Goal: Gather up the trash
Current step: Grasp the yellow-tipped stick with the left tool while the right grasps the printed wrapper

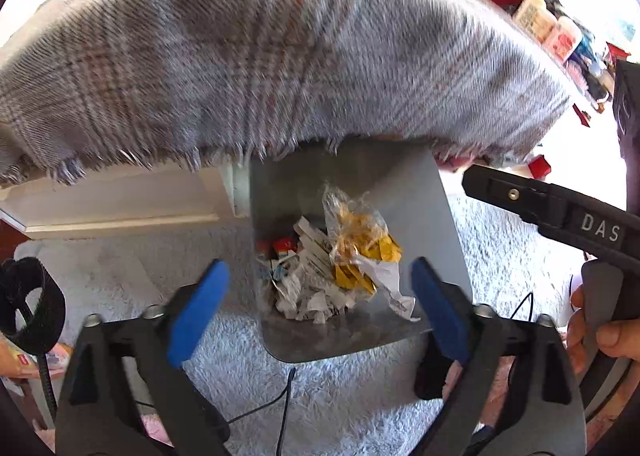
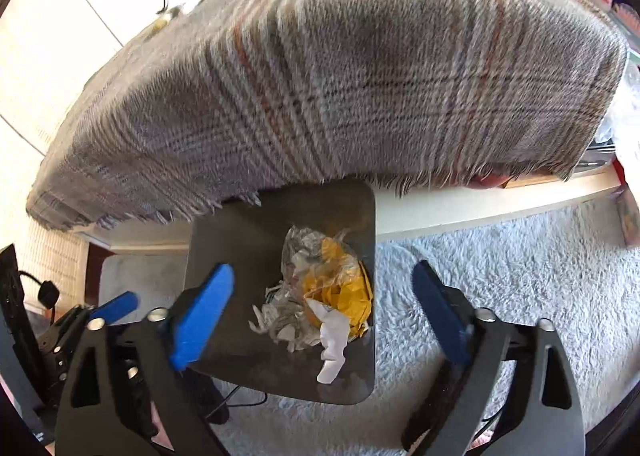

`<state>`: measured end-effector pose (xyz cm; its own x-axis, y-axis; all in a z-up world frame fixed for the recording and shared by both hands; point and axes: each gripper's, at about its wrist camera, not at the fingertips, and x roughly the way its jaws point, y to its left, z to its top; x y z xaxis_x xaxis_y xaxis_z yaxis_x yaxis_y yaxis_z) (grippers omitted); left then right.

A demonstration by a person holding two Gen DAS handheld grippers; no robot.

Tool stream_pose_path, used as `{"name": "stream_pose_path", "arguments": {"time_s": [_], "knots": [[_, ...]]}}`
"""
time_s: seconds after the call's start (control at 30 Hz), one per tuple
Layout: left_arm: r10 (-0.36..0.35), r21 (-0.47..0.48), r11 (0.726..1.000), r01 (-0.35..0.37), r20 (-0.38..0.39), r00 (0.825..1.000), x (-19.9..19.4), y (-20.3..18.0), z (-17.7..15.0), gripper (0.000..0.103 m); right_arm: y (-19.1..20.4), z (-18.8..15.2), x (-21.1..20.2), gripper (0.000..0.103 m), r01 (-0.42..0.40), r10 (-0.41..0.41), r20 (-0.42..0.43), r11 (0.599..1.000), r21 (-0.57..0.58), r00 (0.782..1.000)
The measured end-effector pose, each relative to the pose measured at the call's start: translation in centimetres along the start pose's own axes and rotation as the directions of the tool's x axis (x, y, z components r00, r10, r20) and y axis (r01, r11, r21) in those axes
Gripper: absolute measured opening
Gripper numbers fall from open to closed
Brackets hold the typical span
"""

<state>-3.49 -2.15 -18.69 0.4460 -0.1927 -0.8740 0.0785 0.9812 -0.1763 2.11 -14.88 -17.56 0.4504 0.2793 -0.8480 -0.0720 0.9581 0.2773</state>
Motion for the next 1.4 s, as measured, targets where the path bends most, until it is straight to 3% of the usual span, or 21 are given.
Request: {"name": "stream_pose_path", "arguments": {"time_s": [0.13,0.23,0.4,0.63,0.87,0.97,1.07,1.23,1.4], "knots": [[0.002,-0.013,1.000,-0.002,0.025,1.000,-1.0,0.3,0.7,0.095,0.3,0.9,-1.5,0.099,-0.044,0.043,0.027,0.999,0.017,0.999],[-0.018,-0.024,1.000,0.019,0.056,0.998,-3.0,0.7,1.7,0.095,1.5,2.2,-4.3,0.099,-0.094,0.096,0.082,0.995,-0.031,0.992],[0.033,-0.027,0.999,-0.031,0.104,0.994,-5.7,2.0,5.7,0.095,2.8,6.5,-7.6,0.099,-0.101,0.113,0.157,0.991,-0.082,0.981],[0.081,-0.042,0.996,-0.074,0.193,0.978,-8.2,4.3,13.2,0.095,3.1,13.4,-7.2,0.099,-0.014,0.037,0.199,0.993,-0.114,0.979],[0.116,-0.033,0.993,-0.112,0.238,0.964,-6.4,4.7,19.8,0.093,3.0,19.9,-3.9,0.099,0.039,-0.013,0.208,0.992,-0.119,0.978],[0.138,-0.029,0.990,-0.135,0.243,0.960,-5.0,4.6,22.3,0.087,3.1,22.0,-2.1,0.099,0.026,-0.001,0.205,0.993,-0.118,0.979],[0.145,-0.027,0.989,-0.143,0.251,0.957,-3.7,4.9,24.8,0.071,3.5,23.7,-0.4,0.094,0.011,0.014,0.195,0.991,-0.130,0.981],[0.130,-0.034,0.992,-0.125,0.239,0.962,-1.6,5.7,27.3,0.053,3.9,25.6,1.1,0.073,-0.019,0.047,0.195,0.990,-0.141,0.980],[0.128,-0.035,0.992,-0.123,0.222,0.967,0.6,5.5,28.7,0.049,3.7,26.5,2.7,0.072,-0.025,0.052,0.182,0.989,-0.146,0.982]]}}
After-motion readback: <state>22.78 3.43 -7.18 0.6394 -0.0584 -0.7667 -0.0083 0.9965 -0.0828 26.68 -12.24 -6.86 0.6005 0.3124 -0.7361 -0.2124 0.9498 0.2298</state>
